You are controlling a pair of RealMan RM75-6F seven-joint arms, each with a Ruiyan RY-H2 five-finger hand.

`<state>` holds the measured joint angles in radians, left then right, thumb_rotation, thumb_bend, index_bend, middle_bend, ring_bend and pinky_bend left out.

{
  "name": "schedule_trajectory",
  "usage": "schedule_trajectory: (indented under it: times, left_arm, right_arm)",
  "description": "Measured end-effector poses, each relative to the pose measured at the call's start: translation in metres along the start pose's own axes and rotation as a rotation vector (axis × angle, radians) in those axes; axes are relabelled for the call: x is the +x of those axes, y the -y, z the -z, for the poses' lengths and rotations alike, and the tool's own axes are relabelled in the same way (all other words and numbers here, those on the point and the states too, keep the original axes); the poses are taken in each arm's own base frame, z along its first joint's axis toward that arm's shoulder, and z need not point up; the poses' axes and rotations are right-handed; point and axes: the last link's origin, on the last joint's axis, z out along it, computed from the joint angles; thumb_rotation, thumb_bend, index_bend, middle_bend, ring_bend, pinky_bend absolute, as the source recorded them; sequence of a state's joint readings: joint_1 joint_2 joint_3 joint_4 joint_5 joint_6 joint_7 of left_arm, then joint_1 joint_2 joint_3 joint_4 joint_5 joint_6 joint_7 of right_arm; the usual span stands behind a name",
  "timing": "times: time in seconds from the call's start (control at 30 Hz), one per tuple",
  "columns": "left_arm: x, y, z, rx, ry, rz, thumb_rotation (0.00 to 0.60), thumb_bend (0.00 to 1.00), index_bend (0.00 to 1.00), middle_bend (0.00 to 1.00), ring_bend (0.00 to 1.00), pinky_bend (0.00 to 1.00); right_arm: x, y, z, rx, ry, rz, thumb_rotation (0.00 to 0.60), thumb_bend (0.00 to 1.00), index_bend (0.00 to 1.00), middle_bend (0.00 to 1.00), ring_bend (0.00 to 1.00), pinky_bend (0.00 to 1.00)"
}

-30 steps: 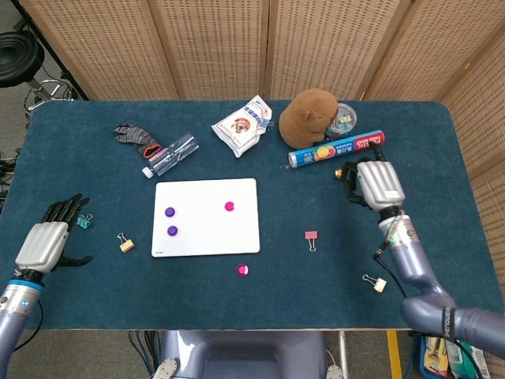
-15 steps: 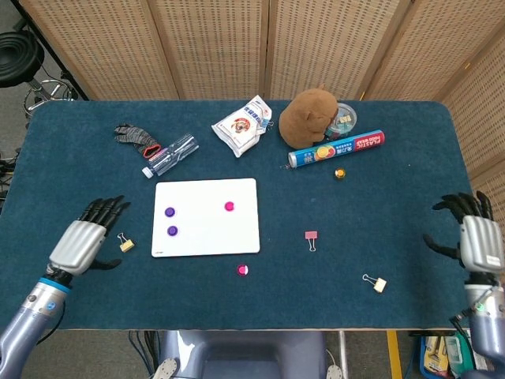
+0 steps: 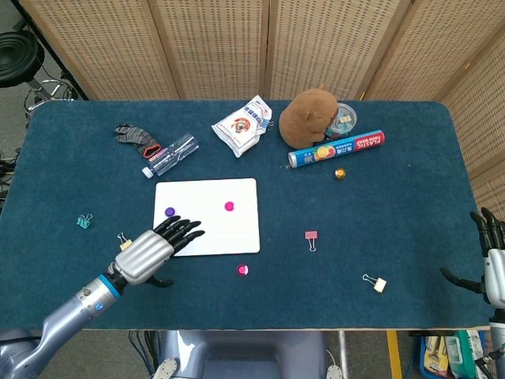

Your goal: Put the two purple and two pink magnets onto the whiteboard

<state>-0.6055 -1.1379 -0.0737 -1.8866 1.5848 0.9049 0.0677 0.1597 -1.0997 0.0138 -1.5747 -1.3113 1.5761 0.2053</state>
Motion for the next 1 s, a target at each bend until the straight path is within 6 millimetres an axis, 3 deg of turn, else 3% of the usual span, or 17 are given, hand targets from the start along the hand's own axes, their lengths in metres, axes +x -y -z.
schedule_trajectory:
  times: [0.27,0.57,1.0]
  left_arm:
    - [-0.011,-0.024,-0.041,-0.037,0.089,-0.048,0.6,0.19,0.26,0.0,0.0,0.0]
    - [-0.038,-0.052,-0.083,-0.027,0.147,-0.077,0.6,0.23,0.29,0.0,0.0,0.0]
    - [-0.063,-0.062,-0.107,0.012,0.164,-0.126,0.6,0.25,0.32,0.0,0.0,0.0]
  right_arm:
    - [-0.007,-0.004,0.001,0.001,0.004,-0.001,0.6,0.0,0.0,0.0,0.0,0.0]
    - [-0.01,-0.005,-0.002,-0.006,0.025,-0.011,0.6,0.0,0.02,0.0,0.0,0.0]
    - [-0.014,-0.006,-0.005,-0.011,0.051,-0.017,0.6,0.0,0.03,0.0,0.0,0.0]
